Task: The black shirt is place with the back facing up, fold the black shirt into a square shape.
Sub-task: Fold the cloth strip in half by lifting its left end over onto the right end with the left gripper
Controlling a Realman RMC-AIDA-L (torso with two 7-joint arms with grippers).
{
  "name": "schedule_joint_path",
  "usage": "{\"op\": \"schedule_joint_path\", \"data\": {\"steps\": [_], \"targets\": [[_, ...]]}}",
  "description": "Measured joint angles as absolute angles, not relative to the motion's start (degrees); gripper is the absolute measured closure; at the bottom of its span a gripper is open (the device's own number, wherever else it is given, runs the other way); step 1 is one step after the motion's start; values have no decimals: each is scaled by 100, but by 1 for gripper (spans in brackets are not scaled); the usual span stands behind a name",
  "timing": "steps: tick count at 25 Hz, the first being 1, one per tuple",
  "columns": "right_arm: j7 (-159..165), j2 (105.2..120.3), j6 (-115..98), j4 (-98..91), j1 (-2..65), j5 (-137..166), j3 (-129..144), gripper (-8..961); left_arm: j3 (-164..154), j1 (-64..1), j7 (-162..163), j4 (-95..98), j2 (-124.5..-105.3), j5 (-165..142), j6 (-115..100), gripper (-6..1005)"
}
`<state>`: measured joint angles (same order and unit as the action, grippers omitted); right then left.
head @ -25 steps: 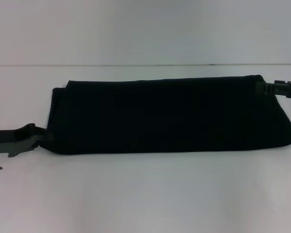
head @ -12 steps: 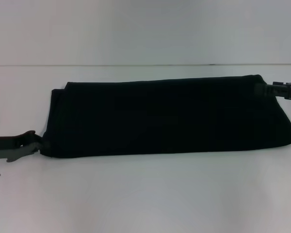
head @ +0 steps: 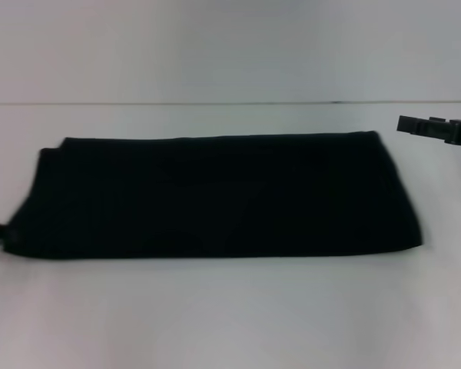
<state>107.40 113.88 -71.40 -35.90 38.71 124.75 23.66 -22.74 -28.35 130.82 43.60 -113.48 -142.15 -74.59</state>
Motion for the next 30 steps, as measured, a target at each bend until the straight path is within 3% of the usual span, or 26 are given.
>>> {"op": "schedule_joint_path", "data": {"steps": [9,20,27,30], "targets": [[10740,11498,-6910,-3498,3933,12454,2381,57,-1736,-2638,13014,4901,-11223,-14991,-7585,964],[10645,11454,-6908,-3489,3813,12453,2371,59,-1641,-2891,12946,4901,-11168,-14778,-8394,947],[10492,11421,-6878,-3489,3753,12454,2300,58,-1764,-3860,12705,4066,-11206,-13568,-9370,937],[10461,11385,-6876,-3498,3743,12454,2299,59,-1889,-4491,12483,3347,-11381,-13235,-9339,932]]}}
